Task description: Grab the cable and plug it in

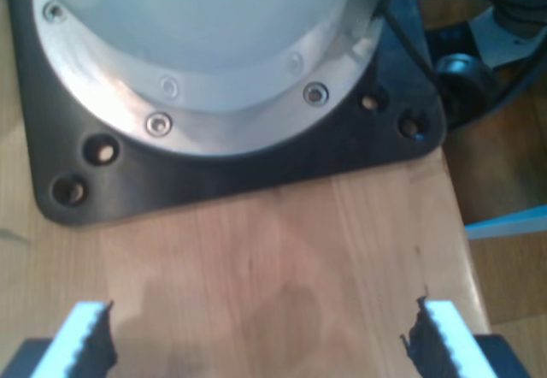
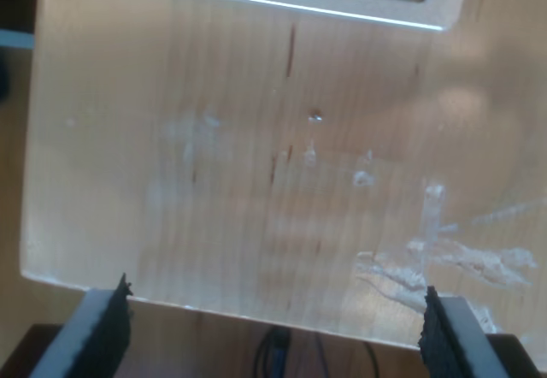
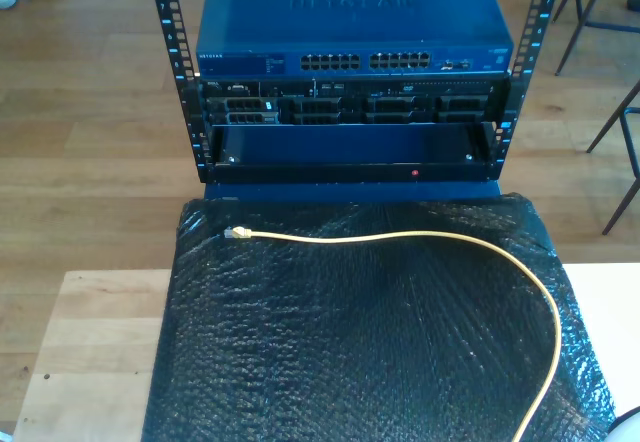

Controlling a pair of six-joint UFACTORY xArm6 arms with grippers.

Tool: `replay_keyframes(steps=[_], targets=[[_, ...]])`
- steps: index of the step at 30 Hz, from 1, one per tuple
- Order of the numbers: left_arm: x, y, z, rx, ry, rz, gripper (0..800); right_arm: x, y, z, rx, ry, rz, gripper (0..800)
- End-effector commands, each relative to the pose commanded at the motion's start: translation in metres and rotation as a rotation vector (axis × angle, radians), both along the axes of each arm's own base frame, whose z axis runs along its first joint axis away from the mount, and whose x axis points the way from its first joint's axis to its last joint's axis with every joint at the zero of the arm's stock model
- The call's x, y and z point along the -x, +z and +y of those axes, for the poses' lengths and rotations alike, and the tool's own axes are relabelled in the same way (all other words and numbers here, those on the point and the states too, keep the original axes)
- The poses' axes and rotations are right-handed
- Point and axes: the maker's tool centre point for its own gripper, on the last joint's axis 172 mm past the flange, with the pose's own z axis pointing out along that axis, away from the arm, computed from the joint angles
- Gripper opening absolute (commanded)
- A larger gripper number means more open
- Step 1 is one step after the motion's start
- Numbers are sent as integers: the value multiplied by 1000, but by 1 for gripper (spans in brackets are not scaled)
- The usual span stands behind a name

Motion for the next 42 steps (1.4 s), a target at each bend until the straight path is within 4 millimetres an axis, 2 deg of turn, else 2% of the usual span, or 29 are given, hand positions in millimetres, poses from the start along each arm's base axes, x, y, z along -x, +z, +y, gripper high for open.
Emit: replay_keyframes(steps=[9,17,24,33,42], targets=[[-2,22,10,-4,10,4,800,2,26,-2,-44,-65,24,800],[-5,52,20,11,42,19,800,-2,63,-20,-36,-163,41,800],[-39,83,25,25,42,10,800,-15,91,-38,-7,-278,23,800],[-69,101,33,-28,35,73,800,-58,122,-43,-32,-343,60,800],[-95,105,24,-65,9,127,800,-111,145,-36,-37,-362,66,800]])
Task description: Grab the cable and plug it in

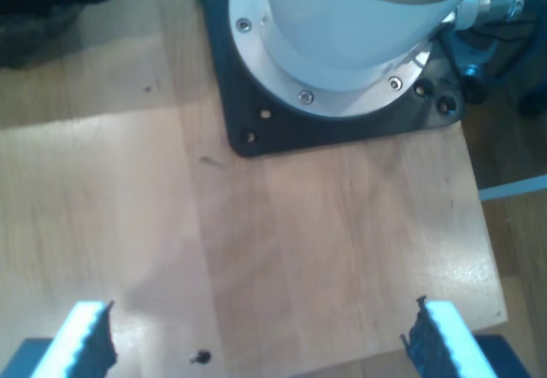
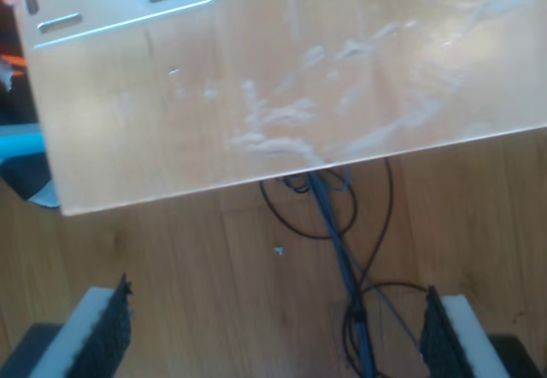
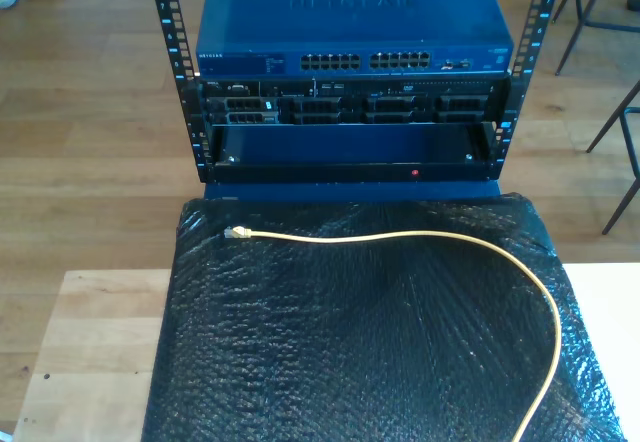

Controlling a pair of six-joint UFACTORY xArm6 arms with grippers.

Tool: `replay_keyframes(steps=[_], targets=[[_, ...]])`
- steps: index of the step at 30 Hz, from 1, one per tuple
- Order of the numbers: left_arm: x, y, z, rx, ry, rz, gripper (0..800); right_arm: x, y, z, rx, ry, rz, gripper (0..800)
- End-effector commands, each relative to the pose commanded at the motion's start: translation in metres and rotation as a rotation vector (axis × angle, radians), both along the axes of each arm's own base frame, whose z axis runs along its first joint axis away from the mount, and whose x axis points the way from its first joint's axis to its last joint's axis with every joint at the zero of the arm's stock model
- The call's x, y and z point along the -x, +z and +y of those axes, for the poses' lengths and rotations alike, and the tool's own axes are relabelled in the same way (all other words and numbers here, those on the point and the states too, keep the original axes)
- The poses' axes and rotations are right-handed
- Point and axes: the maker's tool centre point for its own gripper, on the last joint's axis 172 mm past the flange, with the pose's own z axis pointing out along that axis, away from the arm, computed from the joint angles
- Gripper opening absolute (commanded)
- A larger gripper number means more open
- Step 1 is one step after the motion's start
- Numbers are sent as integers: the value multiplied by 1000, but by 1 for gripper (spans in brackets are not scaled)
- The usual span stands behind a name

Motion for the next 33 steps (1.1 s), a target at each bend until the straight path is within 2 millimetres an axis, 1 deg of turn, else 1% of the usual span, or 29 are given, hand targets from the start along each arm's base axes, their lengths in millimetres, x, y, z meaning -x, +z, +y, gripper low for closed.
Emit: replay_keyframes(steps=[5,7,9,14,17,20,25,29,33], targets=[[-11,1,-10,3,-7,10,800,-31,9,10,6,11,-24,800],[-19,2,-14,8,7,2,800,-39,10,11,3,10,-14,800],[-29,6,-15,5,19,-11,800,-45,11,12,-14,7,5,800],[-48,12,-15,26,50,-16,800,-54,30,16,-74,-19,44,800],[-57,17,-19,39,53,-16,800,-72,38,27,-105,-37,-1,800],[-62,16,-24,43,46,-7,800,-91,49,35,-125,-53,-49,799],[-69,16,-32,36,31,12,800,-126,60,63,-142,-32,-81,798],[-73,16,-37,27,32,26,800,-146,66,86,-138,-23,-69,798],[-78,18,-41,18,33,35,800,-177,81,118,-198,-37,-116,799]])
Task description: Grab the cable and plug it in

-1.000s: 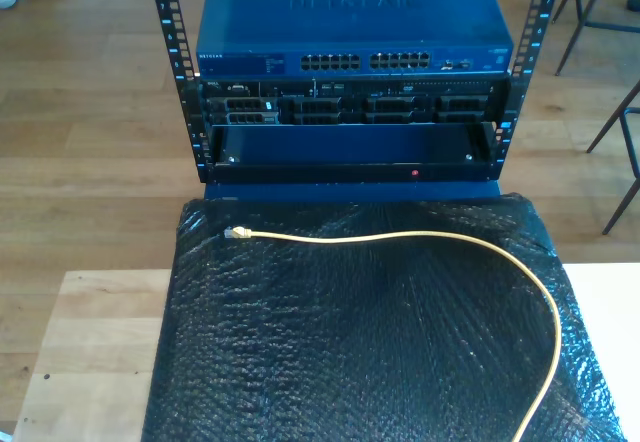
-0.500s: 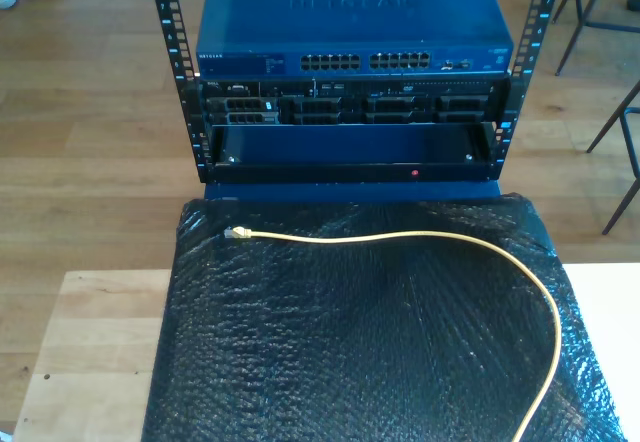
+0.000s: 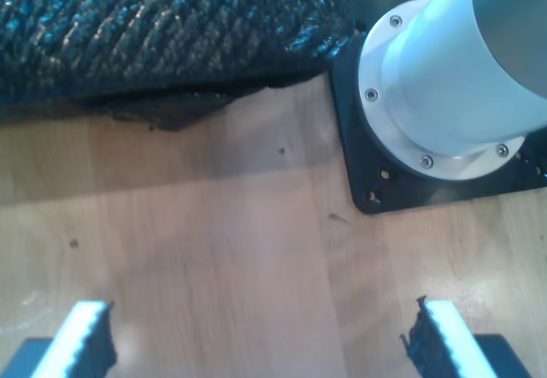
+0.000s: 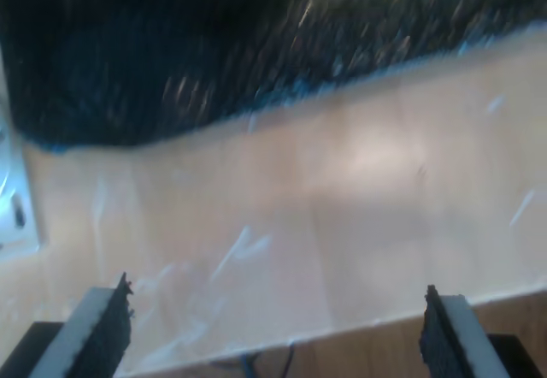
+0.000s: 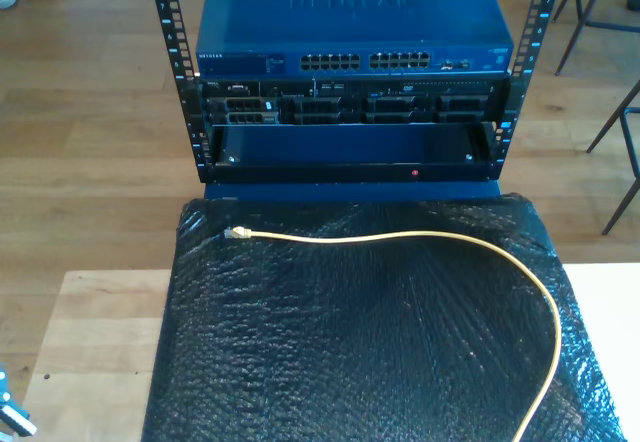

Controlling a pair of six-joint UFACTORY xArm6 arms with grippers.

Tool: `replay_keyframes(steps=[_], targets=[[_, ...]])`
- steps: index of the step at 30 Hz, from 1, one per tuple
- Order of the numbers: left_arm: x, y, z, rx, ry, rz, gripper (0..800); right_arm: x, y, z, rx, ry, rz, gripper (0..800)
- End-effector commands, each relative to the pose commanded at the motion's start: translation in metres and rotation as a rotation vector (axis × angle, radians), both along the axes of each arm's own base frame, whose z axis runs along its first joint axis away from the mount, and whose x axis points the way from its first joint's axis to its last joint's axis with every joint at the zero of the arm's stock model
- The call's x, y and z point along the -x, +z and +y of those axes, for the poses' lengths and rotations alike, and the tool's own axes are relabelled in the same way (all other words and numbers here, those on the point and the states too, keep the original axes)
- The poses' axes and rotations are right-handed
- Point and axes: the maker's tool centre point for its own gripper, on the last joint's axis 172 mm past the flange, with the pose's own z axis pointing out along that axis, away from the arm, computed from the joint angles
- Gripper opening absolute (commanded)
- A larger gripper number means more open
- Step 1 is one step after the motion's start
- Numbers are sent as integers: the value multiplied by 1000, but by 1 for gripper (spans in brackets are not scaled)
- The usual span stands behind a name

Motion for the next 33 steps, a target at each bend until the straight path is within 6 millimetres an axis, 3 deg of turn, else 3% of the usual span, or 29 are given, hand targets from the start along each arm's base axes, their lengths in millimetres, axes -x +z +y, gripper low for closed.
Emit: replay_keyframes(steps=[7,12,33], targets=[[-7,0,-7,20,16,-5,800,-46,35,51,-216,-78,-137,797],[-7,-2,-7,24,17,1,800,-62,52,79,-252,-58,-150,793],[-33,2,-29,58,13,-2,800,-125,55,147,-215,-17,-154,796]])
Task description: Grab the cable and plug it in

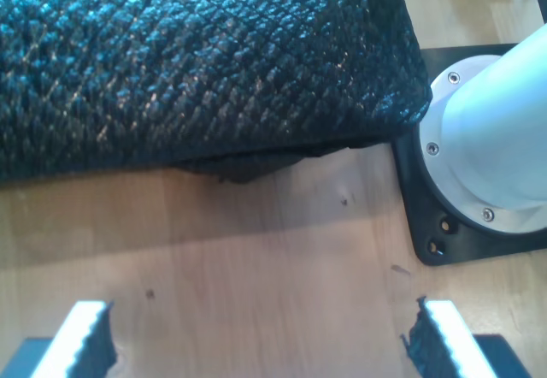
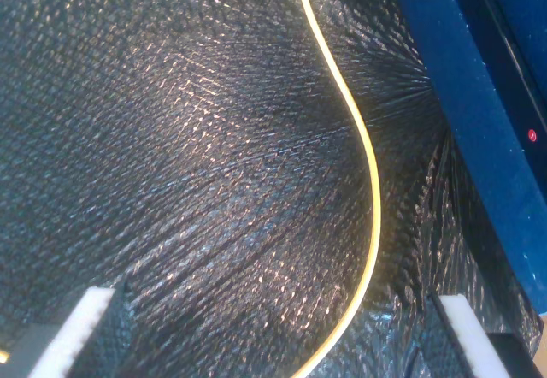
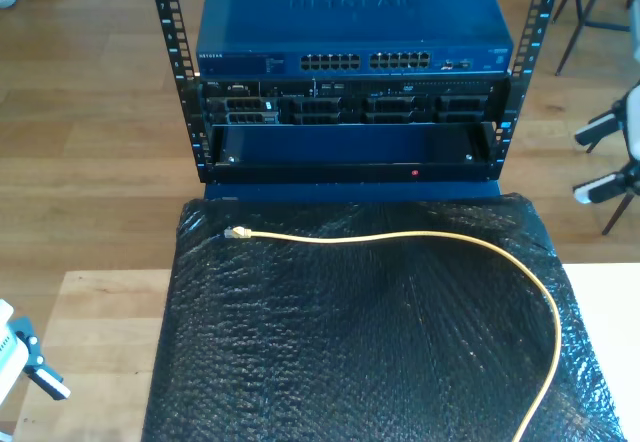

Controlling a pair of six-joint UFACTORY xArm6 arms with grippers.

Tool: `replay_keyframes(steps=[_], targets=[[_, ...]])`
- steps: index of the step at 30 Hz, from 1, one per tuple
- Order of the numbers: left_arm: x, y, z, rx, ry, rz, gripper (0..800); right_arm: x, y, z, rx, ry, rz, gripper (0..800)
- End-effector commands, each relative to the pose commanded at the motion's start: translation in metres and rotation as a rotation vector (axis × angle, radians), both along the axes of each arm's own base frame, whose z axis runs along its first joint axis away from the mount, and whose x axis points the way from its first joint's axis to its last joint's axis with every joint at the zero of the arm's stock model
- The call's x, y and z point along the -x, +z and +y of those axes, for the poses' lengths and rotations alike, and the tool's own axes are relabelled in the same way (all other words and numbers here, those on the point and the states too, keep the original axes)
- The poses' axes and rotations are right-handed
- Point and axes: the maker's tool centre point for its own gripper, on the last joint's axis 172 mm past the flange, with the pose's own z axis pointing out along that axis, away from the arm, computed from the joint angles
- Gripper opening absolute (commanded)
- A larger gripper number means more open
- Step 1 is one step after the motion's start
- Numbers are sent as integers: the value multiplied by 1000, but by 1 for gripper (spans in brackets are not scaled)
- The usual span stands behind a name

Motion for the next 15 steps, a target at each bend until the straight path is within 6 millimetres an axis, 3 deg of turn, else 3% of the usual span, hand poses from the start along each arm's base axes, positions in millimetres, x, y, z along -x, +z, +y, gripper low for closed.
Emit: replay_keyframes(steps=[6,15], targets=[[-6,2,-3,-10,-3,5,800,-11,1,23,17,30,-35,794],[-14,-2,-15,-12,17,42,800,-27,-21,63,31,79,-30,796]])
